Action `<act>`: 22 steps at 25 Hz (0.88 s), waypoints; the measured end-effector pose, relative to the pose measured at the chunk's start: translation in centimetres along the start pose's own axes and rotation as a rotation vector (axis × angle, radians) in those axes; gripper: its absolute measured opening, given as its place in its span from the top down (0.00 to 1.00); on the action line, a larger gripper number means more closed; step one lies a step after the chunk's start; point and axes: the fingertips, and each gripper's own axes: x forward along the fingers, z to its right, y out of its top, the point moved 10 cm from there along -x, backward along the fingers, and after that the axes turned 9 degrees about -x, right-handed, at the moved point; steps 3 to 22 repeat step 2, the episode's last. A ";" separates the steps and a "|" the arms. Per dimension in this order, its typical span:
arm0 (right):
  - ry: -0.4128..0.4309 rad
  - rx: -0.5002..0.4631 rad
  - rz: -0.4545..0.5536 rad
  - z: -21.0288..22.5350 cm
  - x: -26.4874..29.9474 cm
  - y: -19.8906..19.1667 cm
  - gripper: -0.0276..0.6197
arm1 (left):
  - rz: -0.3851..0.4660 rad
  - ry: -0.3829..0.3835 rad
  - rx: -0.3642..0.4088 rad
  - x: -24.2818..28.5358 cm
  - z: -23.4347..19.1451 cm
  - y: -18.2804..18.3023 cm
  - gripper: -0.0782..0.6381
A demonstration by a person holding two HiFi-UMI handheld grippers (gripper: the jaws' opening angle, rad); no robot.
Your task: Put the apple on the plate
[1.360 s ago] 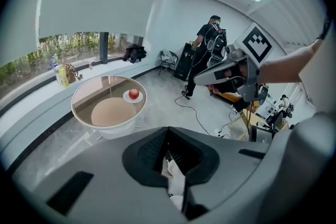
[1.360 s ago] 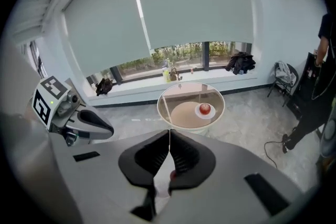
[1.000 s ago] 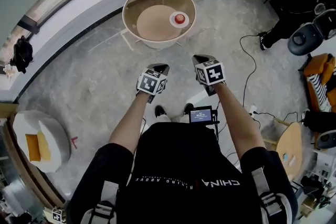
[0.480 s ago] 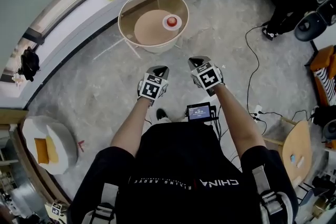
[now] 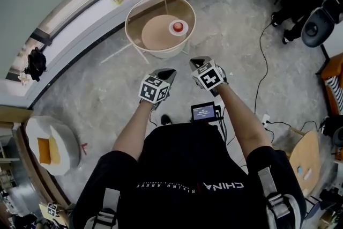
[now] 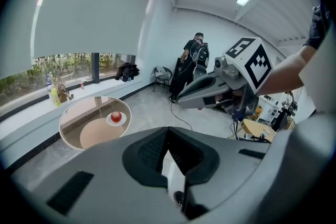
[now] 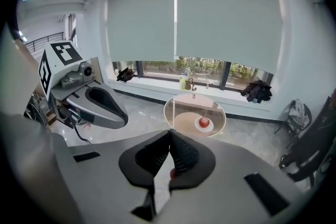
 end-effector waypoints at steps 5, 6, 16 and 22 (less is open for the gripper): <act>0.000 -0.011 0.005 0.2 -0.4 0.3 0.91 | 0.003 0.003 0.005 -0.1 0.4 0.2 0.87; 0.000 -0.011 0.005 0.2 -0.4 0.3 0.91 | 0.003 0.003 0.005 -0.1 0.4 0.2 0.87; 0.000 -0.011 0.005 0.2 -0.4 0.3 0.91 | 0.003 0.003 0.005 -0.1 0.4 0.2 0.87; 0.000 -0.011 0.005 0.2 -0.4 0.3 0.91 | 0.003 0.003 0.005 -0.1 0.4 0.2 0.87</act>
